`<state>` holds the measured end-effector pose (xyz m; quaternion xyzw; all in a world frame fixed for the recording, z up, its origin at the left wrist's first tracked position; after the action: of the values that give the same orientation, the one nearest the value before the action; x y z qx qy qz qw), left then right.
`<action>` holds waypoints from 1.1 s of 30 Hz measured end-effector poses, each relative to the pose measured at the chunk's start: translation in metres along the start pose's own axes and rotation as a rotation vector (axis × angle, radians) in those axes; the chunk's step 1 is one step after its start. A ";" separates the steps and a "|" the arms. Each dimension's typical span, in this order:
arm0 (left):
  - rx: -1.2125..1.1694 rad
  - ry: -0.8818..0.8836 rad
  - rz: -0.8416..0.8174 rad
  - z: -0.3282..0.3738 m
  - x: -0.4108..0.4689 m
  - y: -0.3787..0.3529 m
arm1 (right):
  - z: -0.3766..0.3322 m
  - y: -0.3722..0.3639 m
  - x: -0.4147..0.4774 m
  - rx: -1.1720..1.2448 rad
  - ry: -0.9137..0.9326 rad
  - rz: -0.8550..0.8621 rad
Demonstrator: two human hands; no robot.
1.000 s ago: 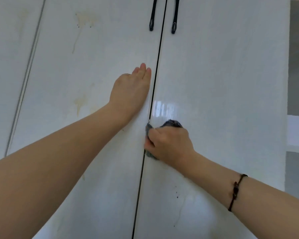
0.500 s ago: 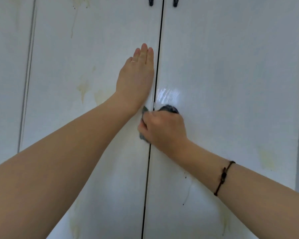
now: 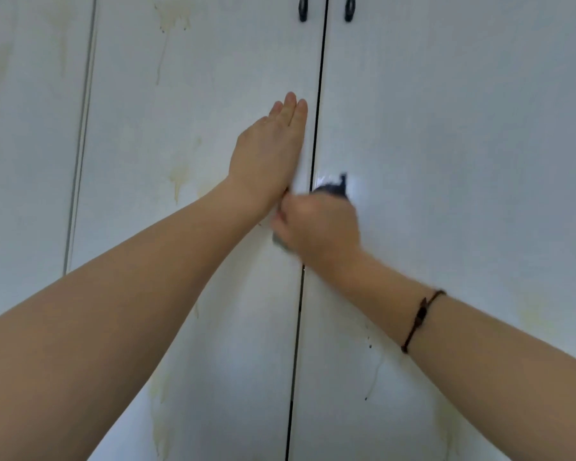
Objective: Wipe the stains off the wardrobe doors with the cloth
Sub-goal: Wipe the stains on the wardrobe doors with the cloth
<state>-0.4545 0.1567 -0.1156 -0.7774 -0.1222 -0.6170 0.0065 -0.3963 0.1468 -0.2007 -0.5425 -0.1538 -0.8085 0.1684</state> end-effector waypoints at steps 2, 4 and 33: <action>0.000 -0.011 0.003 -0.002 0.000 0.003 | -0.029 -0.004 -0.058 0.014 0.201 -0.109; -0.015 -0.021 -0.006 0.001 -0.001 0.004 | -0.034 0.011 -0.091 -0.010 0.347 -0.165; -0.080 -0.028 0.111 -0.038 0.014 0.023 | 0.018 0.004 0.044 -0.056 0.046 -0.084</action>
<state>-0.4832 0.1307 -0.0900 -0.7912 -0.0542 -0.6091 0.0079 -0.3957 0.1466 -0.1526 -0.5213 -0.1500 -0.8311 0.1224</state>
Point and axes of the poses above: each hand's wrist, its own x-axis towards the middle knuckle, its own y-axis out of the back of the hand, z = x × y, the point moved 9 cm from there along x, towards the middle knuckle, and after that the axes turned 11 degrees about x, right-handed, at the moved point
